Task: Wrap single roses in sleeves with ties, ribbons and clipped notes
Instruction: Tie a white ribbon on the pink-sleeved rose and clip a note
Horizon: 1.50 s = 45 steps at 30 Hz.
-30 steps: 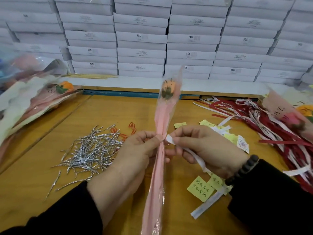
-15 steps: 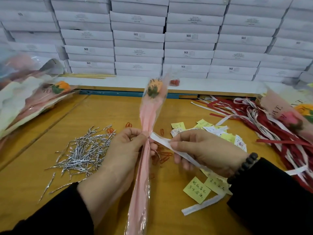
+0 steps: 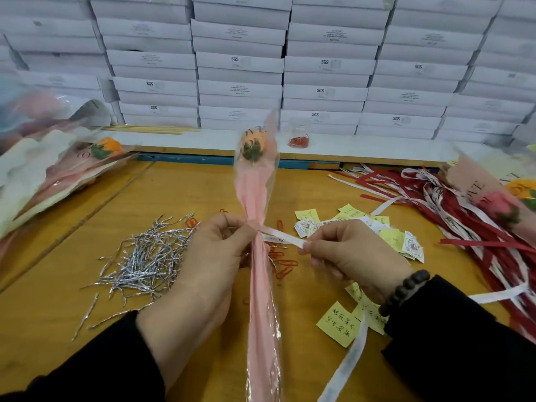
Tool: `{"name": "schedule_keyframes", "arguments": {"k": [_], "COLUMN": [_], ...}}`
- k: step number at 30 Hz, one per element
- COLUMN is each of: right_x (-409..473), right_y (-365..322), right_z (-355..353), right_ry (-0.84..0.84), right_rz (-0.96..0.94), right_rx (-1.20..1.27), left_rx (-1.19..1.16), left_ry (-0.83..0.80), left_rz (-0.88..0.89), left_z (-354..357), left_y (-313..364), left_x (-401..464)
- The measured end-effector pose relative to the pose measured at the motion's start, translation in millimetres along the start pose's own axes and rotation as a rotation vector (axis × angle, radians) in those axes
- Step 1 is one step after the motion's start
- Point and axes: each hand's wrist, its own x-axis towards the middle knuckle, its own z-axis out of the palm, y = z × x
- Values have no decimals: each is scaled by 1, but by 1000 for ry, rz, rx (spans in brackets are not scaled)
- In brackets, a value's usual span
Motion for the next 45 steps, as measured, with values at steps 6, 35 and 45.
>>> {"name": "schedule_keyframes", "arguments": {"k": [6, 35, 45], "right_x": [-4, -4, -3], "right_y": [-3, 1, 6], "right_z": [15, 19, 18], "right_ry": [-58, -231, -190], "right_rz": [-103, -57, 22], "right_rx": [-6, 321, 45], "left_rx": [12, -60, -24], "left_ry": [-113, -60, 132], "left_rz": [-5, -119, 219], "left_z": [4, 4, -7], "left_y": [-8, -4, 16], "left_x": [-5, -2, 2]}}
